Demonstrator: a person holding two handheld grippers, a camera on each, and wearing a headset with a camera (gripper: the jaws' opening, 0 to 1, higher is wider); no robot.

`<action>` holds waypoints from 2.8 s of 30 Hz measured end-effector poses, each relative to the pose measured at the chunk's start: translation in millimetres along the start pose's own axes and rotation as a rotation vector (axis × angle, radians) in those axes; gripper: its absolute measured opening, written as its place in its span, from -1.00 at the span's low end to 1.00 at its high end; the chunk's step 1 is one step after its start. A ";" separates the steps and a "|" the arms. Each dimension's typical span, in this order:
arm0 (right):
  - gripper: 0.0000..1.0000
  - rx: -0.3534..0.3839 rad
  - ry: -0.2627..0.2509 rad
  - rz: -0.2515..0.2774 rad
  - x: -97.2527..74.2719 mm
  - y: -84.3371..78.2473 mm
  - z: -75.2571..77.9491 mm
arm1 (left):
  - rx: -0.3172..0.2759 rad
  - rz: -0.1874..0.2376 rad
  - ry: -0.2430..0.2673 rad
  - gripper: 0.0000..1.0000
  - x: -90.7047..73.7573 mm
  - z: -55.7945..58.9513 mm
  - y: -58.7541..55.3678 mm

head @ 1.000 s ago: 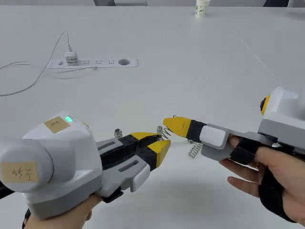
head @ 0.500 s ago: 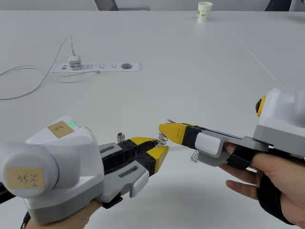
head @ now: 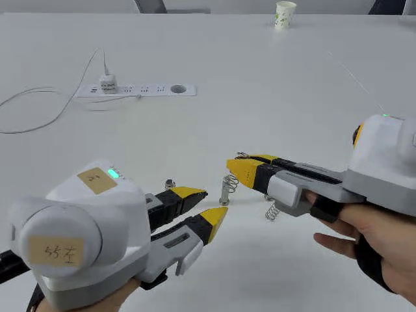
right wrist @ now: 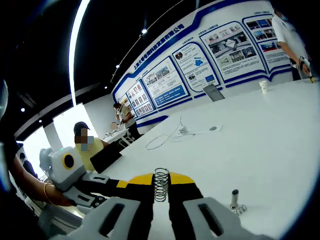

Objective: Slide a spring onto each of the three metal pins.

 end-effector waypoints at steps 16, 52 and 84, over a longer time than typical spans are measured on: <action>-0.78 -0.099 -0.045 0.013 15.8 4.4 26.4 | -0.006 -0.019 0.100 -0.11 -13.8 -19.8 -17.4; -0.78 -0.251 -0.126 -0.092 41.4 -26.3 47.8 | -0.034 -0.082 0.169 0.91 -14.5 -33.1 -41.0; -0.77 -0.379 -0.179 -0.193 46.4 -56.8 55.9 | -0.041 -0.080 0.162 0.91 -13.9 -30.4 -40.3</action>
Point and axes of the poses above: the centre of the closed fingertips' face, and the gripper's own axes: x roughly forward along the fingers, z roughly to its right, y roughly out of its top, the point moved 2 cm from there along -x, roughly backward along the fingers, and after that the axes turned 2 degrees about y, right-handed, at the moved point
